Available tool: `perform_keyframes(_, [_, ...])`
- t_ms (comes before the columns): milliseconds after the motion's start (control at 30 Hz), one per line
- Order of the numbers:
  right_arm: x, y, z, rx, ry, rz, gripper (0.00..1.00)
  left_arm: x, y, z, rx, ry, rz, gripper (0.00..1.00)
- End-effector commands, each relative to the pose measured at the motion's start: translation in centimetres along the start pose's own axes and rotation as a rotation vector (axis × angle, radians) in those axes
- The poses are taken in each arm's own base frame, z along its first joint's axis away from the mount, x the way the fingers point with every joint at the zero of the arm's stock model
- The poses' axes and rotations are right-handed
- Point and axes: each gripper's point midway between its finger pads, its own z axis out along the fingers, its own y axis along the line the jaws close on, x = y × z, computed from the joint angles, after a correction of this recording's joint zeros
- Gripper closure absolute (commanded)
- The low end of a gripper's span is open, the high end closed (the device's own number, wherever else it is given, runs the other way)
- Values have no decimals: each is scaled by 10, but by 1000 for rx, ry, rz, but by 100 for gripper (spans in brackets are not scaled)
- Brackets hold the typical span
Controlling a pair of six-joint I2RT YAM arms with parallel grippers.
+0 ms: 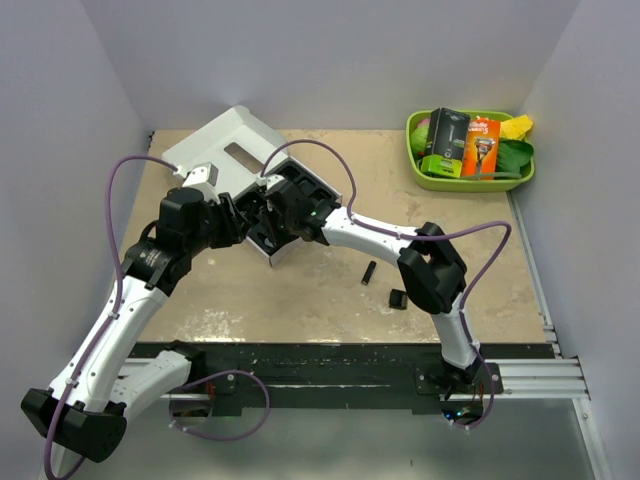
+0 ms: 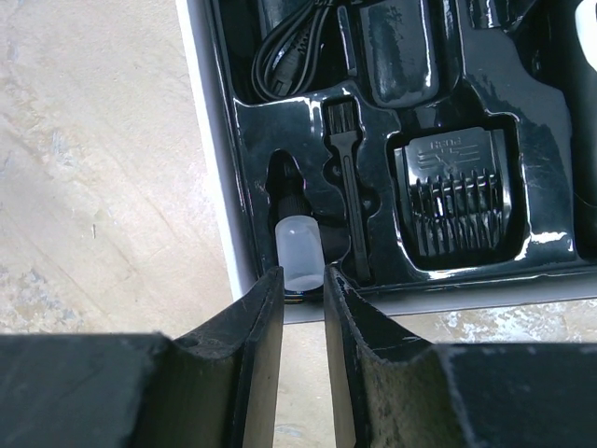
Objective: Sort the hair-cutting tools
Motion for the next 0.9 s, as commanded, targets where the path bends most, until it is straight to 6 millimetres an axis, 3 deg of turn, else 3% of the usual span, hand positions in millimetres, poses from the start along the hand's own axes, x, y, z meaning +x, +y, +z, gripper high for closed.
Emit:
perform_keyframes(0, [-3, 8, 3, -32, -8, -5, 73, -6, -4, 0, 24, -28, 10, 57])
perform_keyframes(867, [9, 6, 31, -26, 1, 26, 74, -2, 2, 4, 4, -19, 24, 57])
